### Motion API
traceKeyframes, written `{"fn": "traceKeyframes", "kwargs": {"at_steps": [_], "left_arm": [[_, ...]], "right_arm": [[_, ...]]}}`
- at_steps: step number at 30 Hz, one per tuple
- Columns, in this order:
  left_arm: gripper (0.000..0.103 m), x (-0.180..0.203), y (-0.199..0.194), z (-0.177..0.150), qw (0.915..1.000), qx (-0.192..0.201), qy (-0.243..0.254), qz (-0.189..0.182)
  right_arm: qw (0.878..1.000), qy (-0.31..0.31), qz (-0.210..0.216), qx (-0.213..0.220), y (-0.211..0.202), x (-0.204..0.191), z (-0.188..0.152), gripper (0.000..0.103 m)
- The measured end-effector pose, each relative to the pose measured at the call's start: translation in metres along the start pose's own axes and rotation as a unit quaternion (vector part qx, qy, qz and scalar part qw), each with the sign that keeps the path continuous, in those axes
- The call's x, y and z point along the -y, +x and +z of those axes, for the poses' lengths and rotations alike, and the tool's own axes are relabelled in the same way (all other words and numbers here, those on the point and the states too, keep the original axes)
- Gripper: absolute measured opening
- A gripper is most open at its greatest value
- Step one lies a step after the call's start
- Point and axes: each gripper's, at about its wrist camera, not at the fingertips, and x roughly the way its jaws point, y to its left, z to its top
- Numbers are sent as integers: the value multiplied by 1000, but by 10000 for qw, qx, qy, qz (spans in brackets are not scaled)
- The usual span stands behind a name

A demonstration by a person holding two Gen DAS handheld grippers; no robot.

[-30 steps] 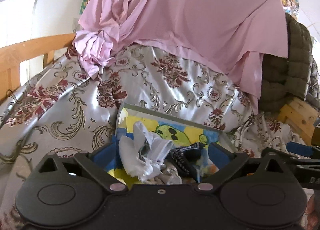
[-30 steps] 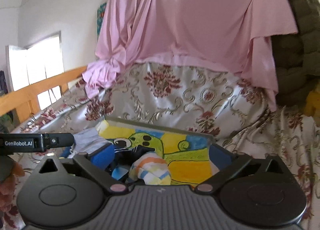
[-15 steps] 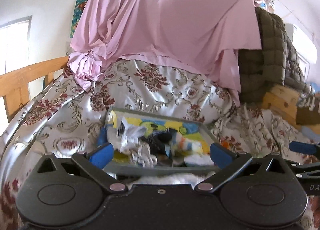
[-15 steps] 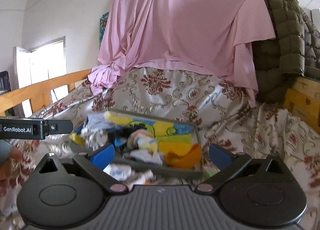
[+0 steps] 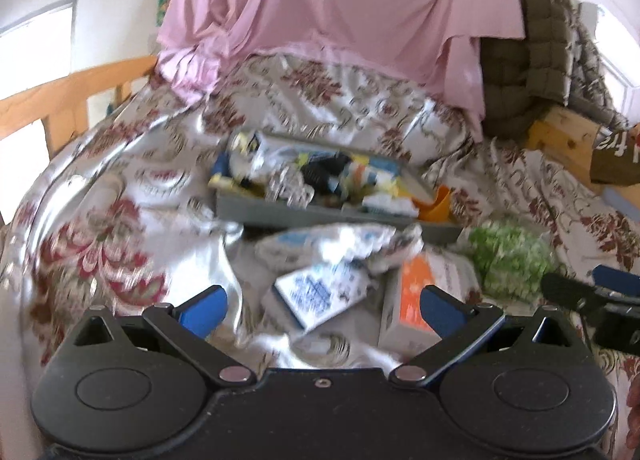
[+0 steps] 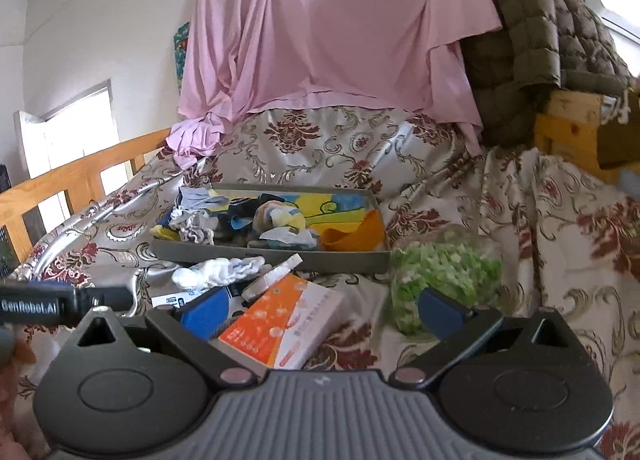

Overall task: Organize soft objects
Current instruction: 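Move both open tools back over the remaining pile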

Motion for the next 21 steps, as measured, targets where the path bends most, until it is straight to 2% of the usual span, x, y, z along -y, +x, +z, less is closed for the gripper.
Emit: {"fn": "traceKeyframes", "kwargs": {"at_steps": [6, 21], "left_arm": [[102, -3, -18, -15, 9994, -197, -271, 107], [102, 10, -32, -28, 9991, -160, -127, 382]], "right_arm": [[9998, 113, -2, -137, -16, 1, -15, 103], [9988, -135, 285, -372, -24, -16, -28, 103]]}}
